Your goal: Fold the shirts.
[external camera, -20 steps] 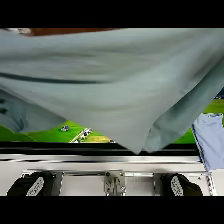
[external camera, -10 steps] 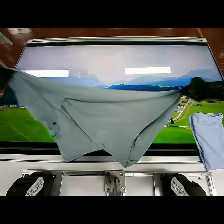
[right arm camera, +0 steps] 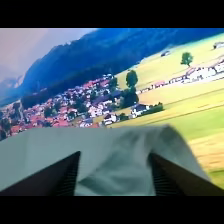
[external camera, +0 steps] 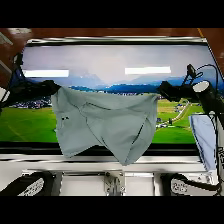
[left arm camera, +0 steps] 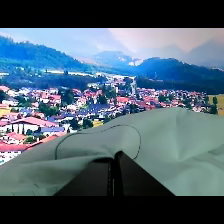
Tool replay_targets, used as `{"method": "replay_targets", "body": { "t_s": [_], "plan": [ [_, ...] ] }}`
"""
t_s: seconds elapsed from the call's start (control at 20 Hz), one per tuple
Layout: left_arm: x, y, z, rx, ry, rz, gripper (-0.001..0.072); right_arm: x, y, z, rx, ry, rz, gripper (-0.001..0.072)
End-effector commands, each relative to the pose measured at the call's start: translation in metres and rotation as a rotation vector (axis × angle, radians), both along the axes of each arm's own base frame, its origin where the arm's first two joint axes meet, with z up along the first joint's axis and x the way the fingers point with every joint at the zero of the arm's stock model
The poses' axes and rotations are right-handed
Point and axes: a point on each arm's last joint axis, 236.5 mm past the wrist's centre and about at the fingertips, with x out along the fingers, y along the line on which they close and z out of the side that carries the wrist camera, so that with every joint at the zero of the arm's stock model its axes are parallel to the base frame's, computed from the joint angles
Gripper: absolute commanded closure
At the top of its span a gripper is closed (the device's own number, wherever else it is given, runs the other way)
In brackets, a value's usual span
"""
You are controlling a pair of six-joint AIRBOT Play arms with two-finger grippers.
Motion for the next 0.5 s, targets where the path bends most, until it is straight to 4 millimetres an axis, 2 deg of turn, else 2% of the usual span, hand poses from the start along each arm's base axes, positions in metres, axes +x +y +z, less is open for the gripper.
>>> {"method": "replay_targets", "body": {
  "t_s": [0.0,0.1,0.2,0.3,0.45],
  "plan": [
    [0.006,-0.002,-0.016,-0.008,0.024,0.008,0.0673,-0.017,-0.007,-0.011,0.016,0.068,0.039,0.0088],
    [0.005,-0.003,-0.016,-0.008,0.028,0.003,0.0674,-0.048,-0.001,-0.007,0.059,0.156,0.114,0.0091],
    [0.003,-0.003,-0.017,-0.009,0.033,-0.001,0.0674,-0.074,0.012,-0.015,0.077,0.25,0.197,0.0105],
    [0.003,-0.004,-0.017,-0.011,0.034,-0.001,0.0674,-0.088,0.029,-0.03,0.09,0.301,0.235,0.0106],
    [0.0,-0.006,-0.019,-0.011,0.049,-0.014,0.0674,-0.11,0.055,-0.062,0.102,0.41,0.3,0.0105]
  ]
}}
